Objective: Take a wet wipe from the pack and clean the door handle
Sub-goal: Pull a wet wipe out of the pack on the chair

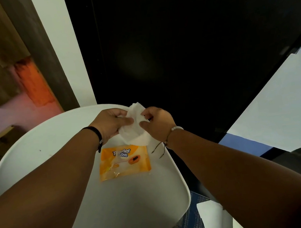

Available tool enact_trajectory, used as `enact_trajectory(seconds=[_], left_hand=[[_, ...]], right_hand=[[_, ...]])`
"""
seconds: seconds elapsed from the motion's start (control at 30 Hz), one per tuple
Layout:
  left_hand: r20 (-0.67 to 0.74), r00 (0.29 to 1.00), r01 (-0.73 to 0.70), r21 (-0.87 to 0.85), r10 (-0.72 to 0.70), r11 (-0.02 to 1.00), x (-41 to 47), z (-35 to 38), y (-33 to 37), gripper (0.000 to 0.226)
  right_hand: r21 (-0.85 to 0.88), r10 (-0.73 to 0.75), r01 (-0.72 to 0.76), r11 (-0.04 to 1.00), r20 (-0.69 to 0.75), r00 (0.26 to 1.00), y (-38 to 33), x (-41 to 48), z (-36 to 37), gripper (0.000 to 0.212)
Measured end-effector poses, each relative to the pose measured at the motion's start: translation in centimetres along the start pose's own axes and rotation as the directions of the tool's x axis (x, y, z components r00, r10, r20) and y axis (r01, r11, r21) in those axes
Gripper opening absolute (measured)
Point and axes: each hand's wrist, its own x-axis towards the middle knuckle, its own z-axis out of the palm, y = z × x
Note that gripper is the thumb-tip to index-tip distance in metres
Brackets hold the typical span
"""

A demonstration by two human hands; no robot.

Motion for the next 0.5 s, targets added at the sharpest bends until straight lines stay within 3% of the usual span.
enact_trajectory(seconds=[0.17,0.33,0.4,0.5], left_hand=[[-0.011,0.997,-0.071,0.226,0.076,0.972,-0.4,0.8,0.7,0.019],[0.028,0.998,-0.066,0.216,0.061,0.974,-0.9,0.7,1.2,0.017],[0.014,1.0,-0.011,0.329,0.007,0.944,-1.0,0.3,1.2,0.025],[-0.002,1.0,0.025,0.371,-0.026,0.928,-1.4,0.1,1.7,0.016]], right_hand=[[0.292,0.059,-0.041,0.956,-0.054,0.997,-1.5,-0.3,-0.2,0.012],[0.24,0.101,-0.066,0.968,-0.134,0.986,-1.1,-0.6,-1.7,0.008],[0.243,0.18,-0.127,0.962,-0.212,0.961,-0.4,-0.1,-2.5,0.009],[0.386,0.27,-0.167,0.907,-0.23,0.935,0.4,0.2,-3.5,0.018]])
